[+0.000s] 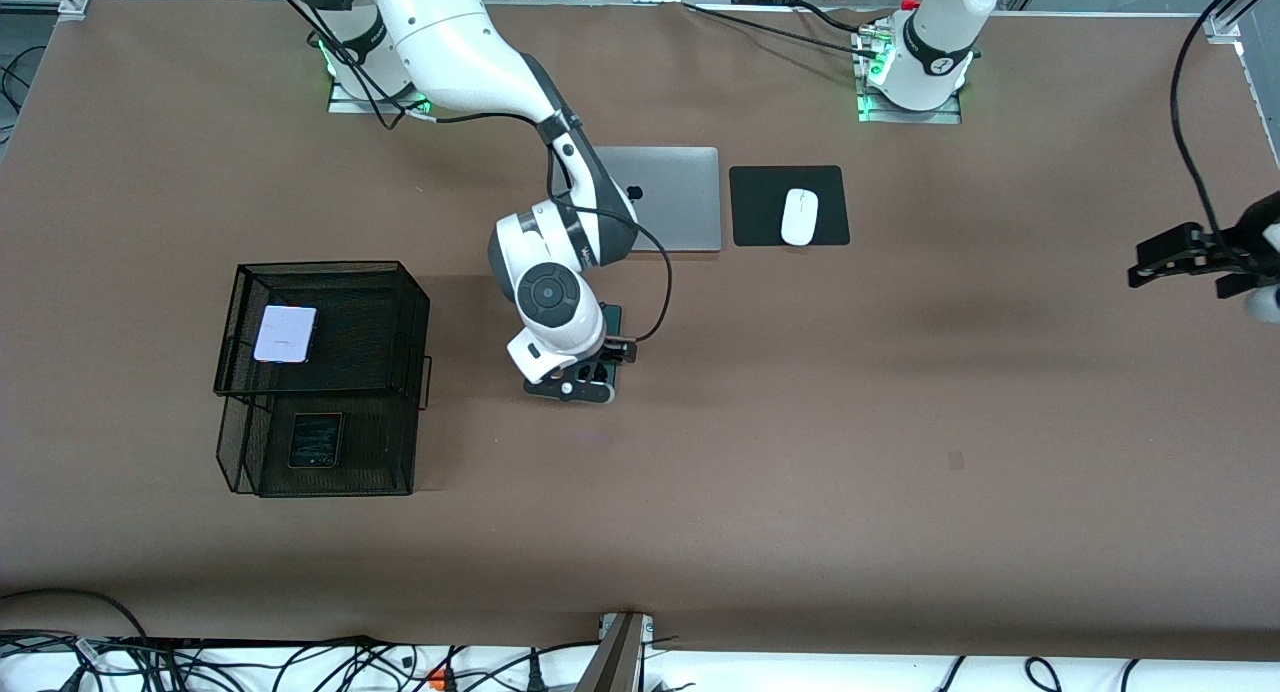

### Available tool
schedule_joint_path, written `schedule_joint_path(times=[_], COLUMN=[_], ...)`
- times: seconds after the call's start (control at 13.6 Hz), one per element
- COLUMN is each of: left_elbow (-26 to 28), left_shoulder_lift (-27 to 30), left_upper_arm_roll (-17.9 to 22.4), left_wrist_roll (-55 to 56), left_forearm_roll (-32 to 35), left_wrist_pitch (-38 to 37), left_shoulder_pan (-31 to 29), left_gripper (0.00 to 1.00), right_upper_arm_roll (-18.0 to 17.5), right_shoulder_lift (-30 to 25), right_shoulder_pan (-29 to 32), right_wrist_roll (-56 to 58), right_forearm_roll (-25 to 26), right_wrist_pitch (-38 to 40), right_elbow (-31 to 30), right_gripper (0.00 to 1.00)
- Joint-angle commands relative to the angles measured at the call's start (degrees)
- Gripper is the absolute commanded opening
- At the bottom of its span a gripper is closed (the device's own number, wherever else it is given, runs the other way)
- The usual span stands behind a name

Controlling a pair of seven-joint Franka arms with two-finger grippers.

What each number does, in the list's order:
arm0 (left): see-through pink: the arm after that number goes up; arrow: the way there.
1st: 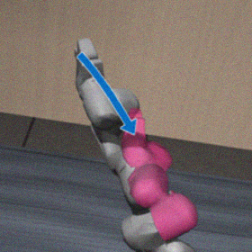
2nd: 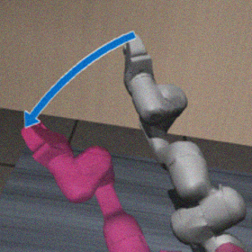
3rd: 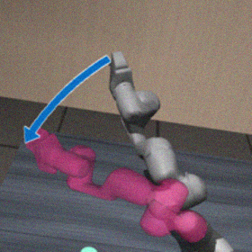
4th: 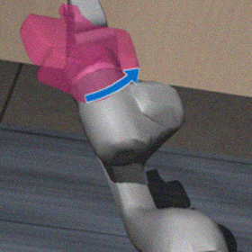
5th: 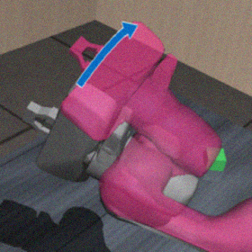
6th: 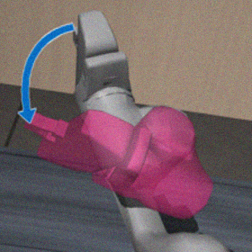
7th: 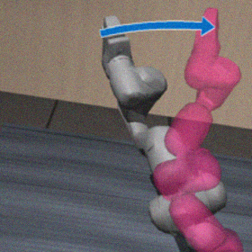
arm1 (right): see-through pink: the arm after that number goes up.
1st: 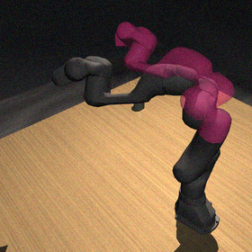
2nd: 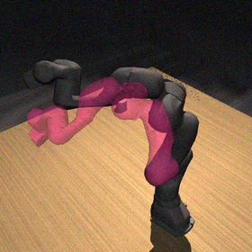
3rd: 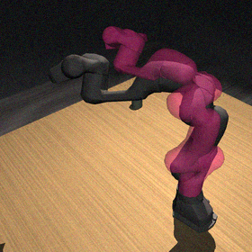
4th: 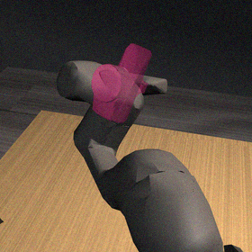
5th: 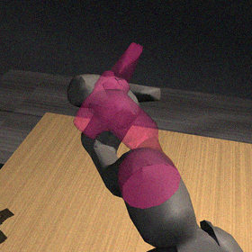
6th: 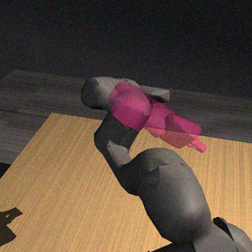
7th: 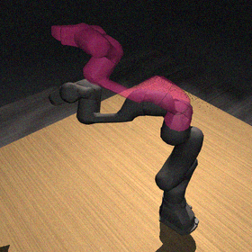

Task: Place phones with both arms
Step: 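Grasp the green phone with the right gripper while the left gripper withdraws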

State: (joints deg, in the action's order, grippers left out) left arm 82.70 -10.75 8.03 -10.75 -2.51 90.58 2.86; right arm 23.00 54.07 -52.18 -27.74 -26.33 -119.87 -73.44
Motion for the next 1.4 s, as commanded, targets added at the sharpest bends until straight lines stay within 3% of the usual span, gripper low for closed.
schedule_joint_path(times=[0.0,0.59,1.18,1.32], left_elbow=[0.4,-0.4,0.6,0.6], left_shoulder_lift=[1.3,2.6,5.8,5.5], left_upper_arm_roll=[-2.7,-10.6,-10.5,-10.5], left_wrist_roll=[4.2,14.3,14.0,14.0], left_forearm_roll=[-0.6,-0.4,-0.5,-0.4], left_wrist_pitch=[0.1,-0.5,-2.3,-2.2], left_shoulder_pan=[-0.1,-0.3,-1.6,-1.6], left_gripper=[1.0,1.0,1.0,1.0], right_upper_arm_roll=[-0.1,-2.0,-2.1,-2.1], right_shoulder_lift=[-0.5,0.0,0.7,1.1], right_shoulder_pan=[-0.2,-0.3,-0.6,-1.0], right_wrist_roll=[3.3,5.2,5.7,5.7], right_forearm_roll=[-0.6,-0.3,-0.4,-0.2], right_wrist_pitch=[-0.8,-2.4,-4.0,-4.3], right_elbow=[-1.6,-3.4,-4.1,-4.1], right_gripper=[1.0,1.0,0.99,0.92])
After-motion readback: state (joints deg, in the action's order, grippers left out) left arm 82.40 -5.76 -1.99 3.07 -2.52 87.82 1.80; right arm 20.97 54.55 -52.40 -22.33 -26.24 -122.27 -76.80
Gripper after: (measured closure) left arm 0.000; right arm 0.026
